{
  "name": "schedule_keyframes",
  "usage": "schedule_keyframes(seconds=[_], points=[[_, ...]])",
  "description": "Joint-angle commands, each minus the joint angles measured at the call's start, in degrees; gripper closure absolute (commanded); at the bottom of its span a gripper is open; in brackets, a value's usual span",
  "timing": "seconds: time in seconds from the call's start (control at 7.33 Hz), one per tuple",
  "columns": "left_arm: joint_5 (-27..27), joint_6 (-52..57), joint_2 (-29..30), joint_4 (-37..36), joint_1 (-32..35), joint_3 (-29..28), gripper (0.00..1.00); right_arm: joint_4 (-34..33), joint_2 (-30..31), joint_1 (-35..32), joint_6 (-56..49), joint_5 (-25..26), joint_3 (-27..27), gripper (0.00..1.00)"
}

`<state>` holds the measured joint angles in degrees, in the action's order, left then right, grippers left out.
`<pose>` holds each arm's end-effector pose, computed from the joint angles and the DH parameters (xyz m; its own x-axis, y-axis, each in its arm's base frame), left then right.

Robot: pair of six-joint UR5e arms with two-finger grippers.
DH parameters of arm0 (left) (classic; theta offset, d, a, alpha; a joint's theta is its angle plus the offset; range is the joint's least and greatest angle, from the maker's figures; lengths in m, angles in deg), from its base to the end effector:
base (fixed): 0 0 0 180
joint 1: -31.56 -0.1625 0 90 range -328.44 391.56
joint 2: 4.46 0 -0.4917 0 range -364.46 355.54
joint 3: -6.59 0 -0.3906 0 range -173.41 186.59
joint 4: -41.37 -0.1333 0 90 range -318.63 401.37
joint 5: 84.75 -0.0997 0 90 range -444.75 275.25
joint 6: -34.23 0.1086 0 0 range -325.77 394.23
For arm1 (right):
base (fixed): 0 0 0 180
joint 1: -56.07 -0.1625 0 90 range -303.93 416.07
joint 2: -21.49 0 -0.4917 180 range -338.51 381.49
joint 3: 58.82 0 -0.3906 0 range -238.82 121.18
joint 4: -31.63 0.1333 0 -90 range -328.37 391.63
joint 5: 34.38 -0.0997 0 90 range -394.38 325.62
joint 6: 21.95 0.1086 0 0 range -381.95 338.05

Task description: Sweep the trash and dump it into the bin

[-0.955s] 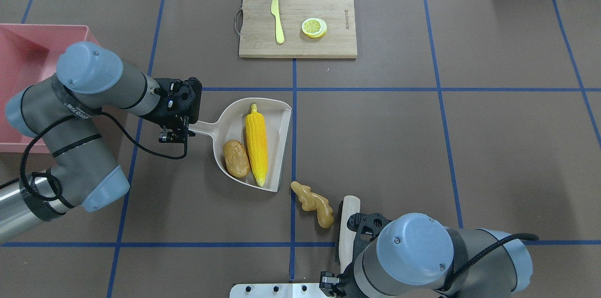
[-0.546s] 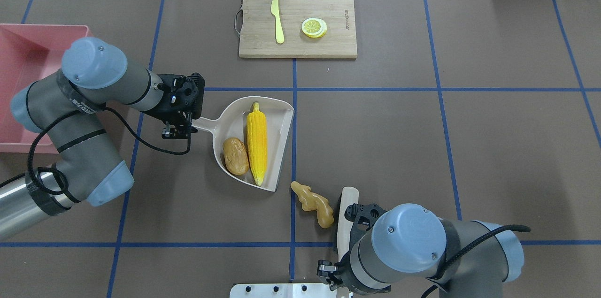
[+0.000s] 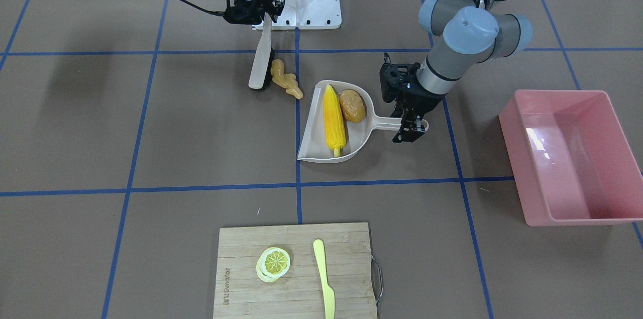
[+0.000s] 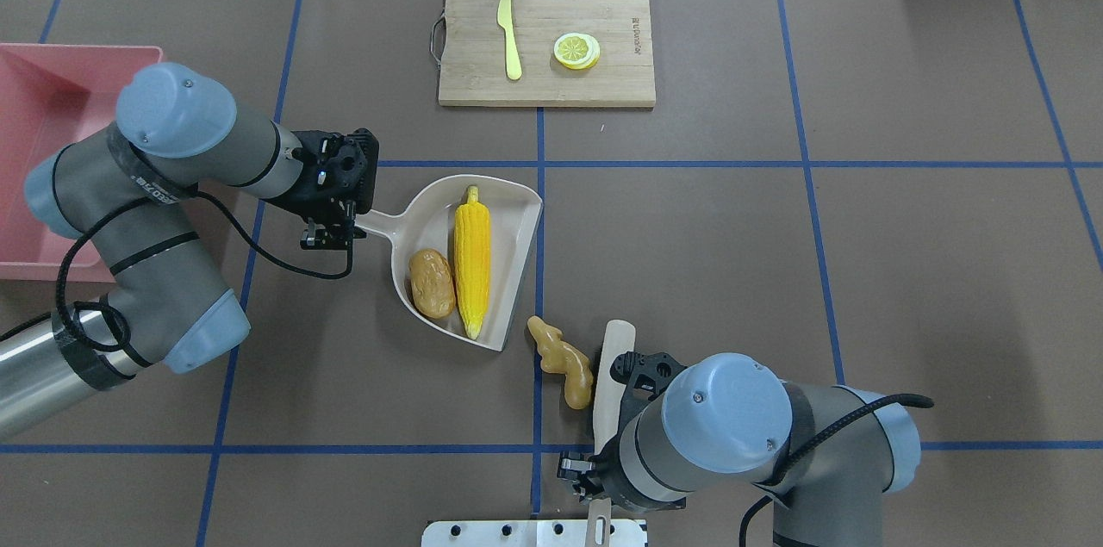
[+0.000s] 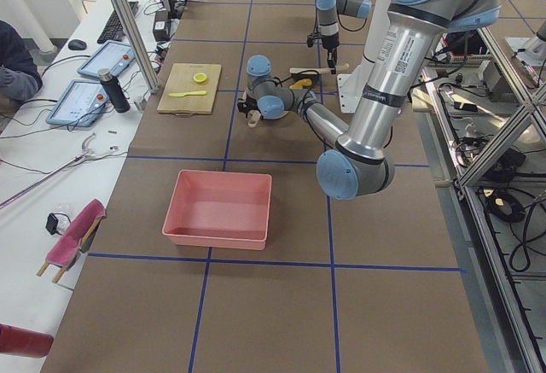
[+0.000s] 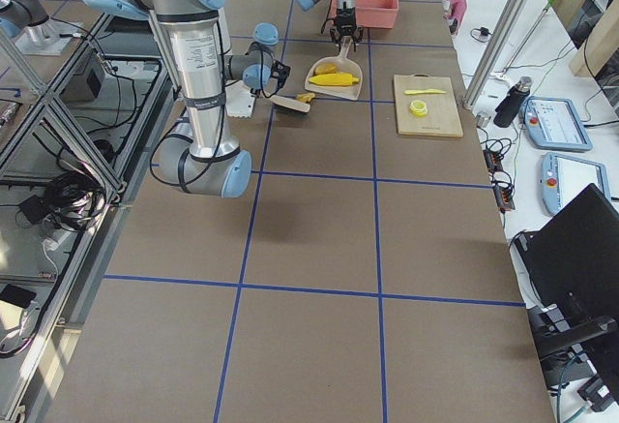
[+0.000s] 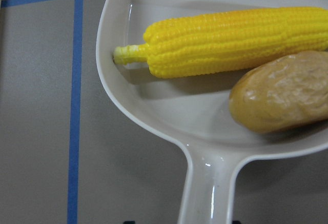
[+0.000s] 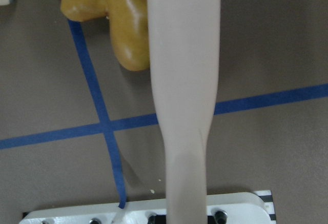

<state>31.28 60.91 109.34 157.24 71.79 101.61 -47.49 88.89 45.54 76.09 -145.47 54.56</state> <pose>0.4622 -0.5032 0.3991 0.0761 0.9873 0.1398 -0.5321 -0.0783 0.8430 -0.5724 -0.2022 0.3075 0.5498 0.2349 0.8016 0.0493 0.9488 -0.3119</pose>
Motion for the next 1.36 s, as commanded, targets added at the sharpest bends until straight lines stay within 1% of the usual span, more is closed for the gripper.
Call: schedule_keyframes(seconds=[0.0,0.14,0.27,0.41,0.82,1.09,1.23], points=[[0.0,0.0,0.0,0.1,0.0,0.0,0.47,1.9,-0.9,-1.1,0.0,0.1,-0.9,1.0],[0.0,0.1,0.0,0.1,0.0,0.0,0.47,2.7,-1.7,-1.5,0.0,0.1,-1.9,1.0],[0.1,0.1,0.0,0.1,0.0,0.0,0.47,5.9,-2.3,-2.0,0.1,0.2,-3.6,1.0],[0.0,0.1,0.0,0.1,0.0,0.0,0.47,6.5,-2.8,-2.4,0.1,0.1,-4.7,1.0],[0.0,1.1,0.0,0.1,0.6,0.0,0.47,9.7,-3.9,-2.9,0.4,0.3,-5.7,1.0],[0.0,2.3,0.0,0.0,1.3,0.0,0.47,14.9,-5.2,-2.9,1.8,1.8,-9.5,1.0],[0.0,2.3,0.0,0.0,1.3,-0.1,0.47,16.4,-5.4,-3.0,1.9,2.1,-10.5,1.0]])
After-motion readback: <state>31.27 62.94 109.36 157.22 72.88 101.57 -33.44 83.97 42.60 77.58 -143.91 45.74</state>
